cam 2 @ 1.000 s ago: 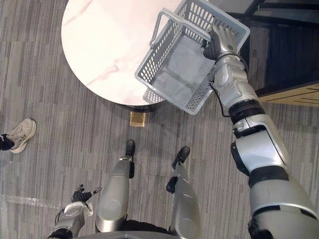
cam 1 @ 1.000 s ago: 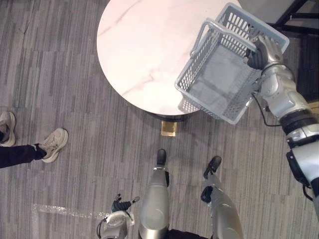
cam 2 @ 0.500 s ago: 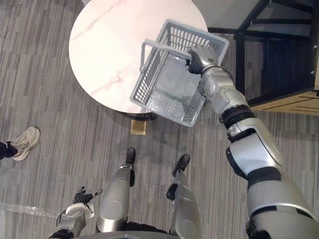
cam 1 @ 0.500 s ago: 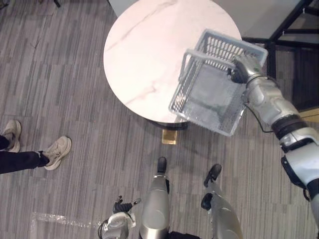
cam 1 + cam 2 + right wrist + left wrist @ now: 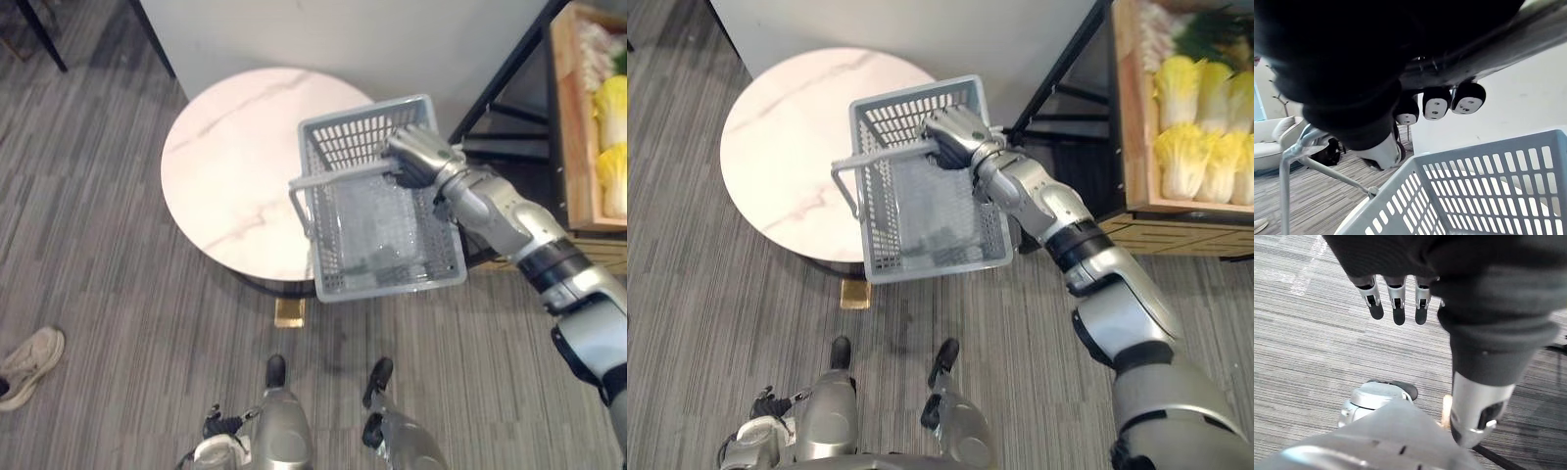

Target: Pick vegetable in the basket

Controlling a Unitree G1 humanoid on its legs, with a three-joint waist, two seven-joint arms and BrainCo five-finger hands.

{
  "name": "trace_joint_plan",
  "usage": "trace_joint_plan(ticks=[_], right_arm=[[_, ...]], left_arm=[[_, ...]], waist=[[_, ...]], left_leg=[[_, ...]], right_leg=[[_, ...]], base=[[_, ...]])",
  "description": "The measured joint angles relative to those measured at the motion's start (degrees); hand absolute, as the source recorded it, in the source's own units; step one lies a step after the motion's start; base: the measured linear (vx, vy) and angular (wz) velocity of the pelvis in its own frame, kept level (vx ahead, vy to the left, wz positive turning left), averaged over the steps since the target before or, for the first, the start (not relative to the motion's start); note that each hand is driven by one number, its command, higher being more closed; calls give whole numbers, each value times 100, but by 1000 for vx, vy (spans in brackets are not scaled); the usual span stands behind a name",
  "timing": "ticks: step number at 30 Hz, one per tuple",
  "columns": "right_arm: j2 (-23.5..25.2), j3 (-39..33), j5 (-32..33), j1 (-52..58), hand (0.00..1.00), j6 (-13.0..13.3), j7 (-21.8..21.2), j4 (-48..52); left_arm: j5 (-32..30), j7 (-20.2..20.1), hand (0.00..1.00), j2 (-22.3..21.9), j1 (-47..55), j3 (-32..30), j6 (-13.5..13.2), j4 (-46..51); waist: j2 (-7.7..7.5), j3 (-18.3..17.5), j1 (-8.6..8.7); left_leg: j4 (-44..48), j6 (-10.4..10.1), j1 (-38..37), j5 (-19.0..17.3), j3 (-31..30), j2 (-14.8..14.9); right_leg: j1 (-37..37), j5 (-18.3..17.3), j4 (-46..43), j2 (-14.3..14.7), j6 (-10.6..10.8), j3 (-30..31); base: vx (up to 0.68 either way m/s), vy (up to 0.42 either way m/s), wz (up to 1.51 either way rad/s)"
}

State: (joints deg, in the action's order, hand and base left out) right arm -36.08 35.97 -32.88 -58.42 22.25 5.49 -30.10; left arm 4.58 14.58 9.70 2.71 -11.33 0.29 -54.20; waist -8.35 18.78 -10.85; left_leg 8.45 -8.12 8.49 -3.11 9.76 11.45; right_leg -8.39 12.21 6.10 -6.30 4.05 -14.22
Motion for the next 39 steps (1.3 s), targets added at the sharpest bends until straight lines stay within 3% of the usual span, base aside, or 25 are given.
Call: trace_joint_plan(ticks=[3, 6, 8, 11, 20, 27, 33, 36, 39], right_arm=[[-160, 57, 240, 440, 100, 159, -193, 456], [-374, 44, 633, 1015, 100, 154, -559, 1224], [-599, -226, 1005, 1707, 100, 89, -1018, 1861], [-756, -531, 1384, 2403, 100, 84, -1498, 2391], [-873, -1491, 1559, 4004, 100, 182, -2151, 2718], [-881, -1555, 1541, 4651, 100, 398, -2239, 2717], [-767, -2086, 1475, 5082, 100, 434, -2216, 2688], [-665, -2459, 1271, 5378, 100, 433, -2092, 2550], [-508, -2930, 850, 5934, 100, 375, -1880, 2434]], left_arm=[[-128, -27, 0, -1, 108, -22, 3, -1], [-245, -116, 0, 13, 225, -32, 40, -59], [-353, -215, 0, 11, 292, -30, 78, -69], [-354, -385, 0, 24, 449, -31, 158, -168], [-362, -606, 0, -6, 653, 25, 153, -401], [-338, -588, 0, -23, 844, 76, 161, -471], [-291, -554, 0, -72, 1049, 147, 155, -509], [-179, -503, 0, -73, 1116, 194, 153, -508], [-75, -460, 0, -81, 1121, 237, 161, -515]], waist=[[-13, -317, 76], [-32, -571, 279], [-40, -714, 314], [-31, -973, 499], [148, -1193, 834], [360, -1325, 922], [524, -1423, 956], [531, -1412, 980], [507, -1344, 1080]], left_leg=[[-87, 0, -94, 1, 64, -6], [-206, -9, -269, 11, 122, -16], [-340, -7, -492, 20, 261, -20], [-528, -23, -696, 54, 441, -25], [-654, -81, -1075, 66, 682, -4], [-777, -97, -1177, 55, 846, -2], [-834, -73, -1293, 37, 978, -29], [-495, -43, -1256, -155, 979, -17], [326, 23, -1114, -598, 952, 28]], right_leg=[[24, -20, 1, -1, 25, 66], [115, -51, 3, -6, 53, 114], [193, -102, 3, -1, 85, 231], [202, -111, 3, -2, 75, 384], [380, -159, 6, 35, 52, 532], [386, -159, 35, 49, 52, 667], [433, -194, 17, 52, 8, 745], [435, -311, -169, 21, 51, 776], [144, -664, -1121, -107, 159, 889]], base=[[36, 15, -10], [13, 9, -8], [22, 5, -24], [28, 7, -23], [15, 0, -14], [-14, -3, -9], [3, 4, -6], [13, 26, -2], [9, 100, -9]])
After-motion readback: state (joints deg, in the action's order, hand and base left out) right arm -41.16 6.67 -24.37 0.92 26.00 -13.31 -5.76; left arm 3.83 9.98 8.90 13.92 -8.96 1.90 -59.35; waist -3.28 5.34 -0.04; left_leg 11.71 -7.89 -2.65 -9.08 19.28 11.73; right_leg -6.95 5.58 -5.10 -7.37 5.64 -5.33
